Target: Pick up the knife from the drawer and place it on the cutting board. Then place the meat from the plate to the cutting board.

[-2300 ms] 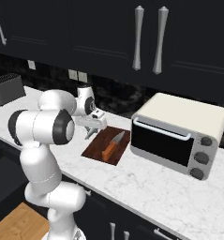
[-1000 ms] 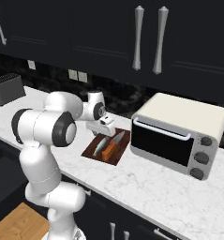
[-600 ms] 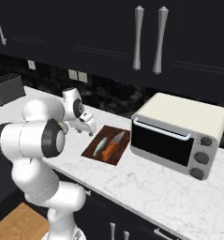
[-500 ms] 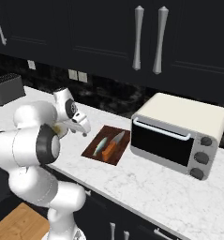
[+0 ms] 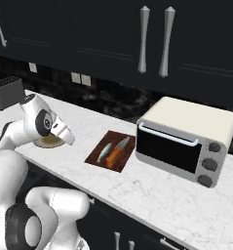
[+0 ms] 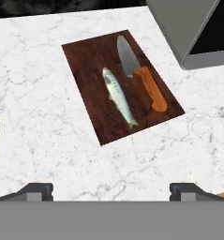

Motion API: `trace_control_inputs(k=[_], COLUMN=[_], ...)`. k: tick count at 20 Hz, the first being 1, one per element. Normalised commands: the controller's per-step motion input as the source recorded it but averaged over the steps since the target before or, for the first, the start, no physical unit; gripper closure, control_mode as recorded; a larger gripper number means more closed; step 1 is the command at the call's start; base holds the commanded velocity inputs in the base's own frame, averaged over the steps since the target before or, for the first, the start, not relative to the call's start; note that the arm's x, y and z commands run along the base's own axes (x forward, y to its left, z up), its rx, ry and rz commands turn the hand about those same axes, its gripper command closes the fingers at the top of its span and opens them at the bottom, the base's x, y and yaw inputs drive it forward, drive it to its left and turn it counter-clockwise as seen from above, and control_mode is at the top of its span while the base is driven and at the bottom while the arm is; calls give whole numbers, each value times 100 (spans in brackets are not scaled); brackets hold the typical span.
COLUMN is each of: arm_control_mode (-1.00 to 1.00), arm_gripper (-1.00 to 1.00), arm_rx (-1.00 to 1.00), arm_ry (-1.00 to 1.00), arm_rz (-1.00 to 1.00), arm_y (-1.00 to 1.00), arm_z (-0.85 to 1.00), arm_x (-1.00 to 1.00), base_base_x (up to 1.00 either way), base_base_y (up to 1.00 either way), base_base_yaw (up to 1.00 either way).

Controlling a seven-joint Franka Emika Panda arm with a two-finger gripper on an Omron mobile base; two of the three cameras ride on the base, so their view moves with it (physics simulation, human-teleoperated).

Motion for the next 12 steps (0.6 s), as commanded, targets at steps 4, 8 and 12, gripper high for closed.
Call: trace_control_inputs(k=[4, 8, 12], arm_control_mode=[-100, -100, -100], arm_gripper=[-100, -100, -100], arm_rx=[-7, -2, 0], arm_ry=[-3, 4, 0], arm_rz=[1, 0, 0], arm_y=[8, 0, 0], arm_z=[33, 0, 0], arm_x=[-51, 0, 0], base_base_x=[0, 0, 0], base_base_y=[0, 0, 0], base_base_yaw=[0, 0, 0])
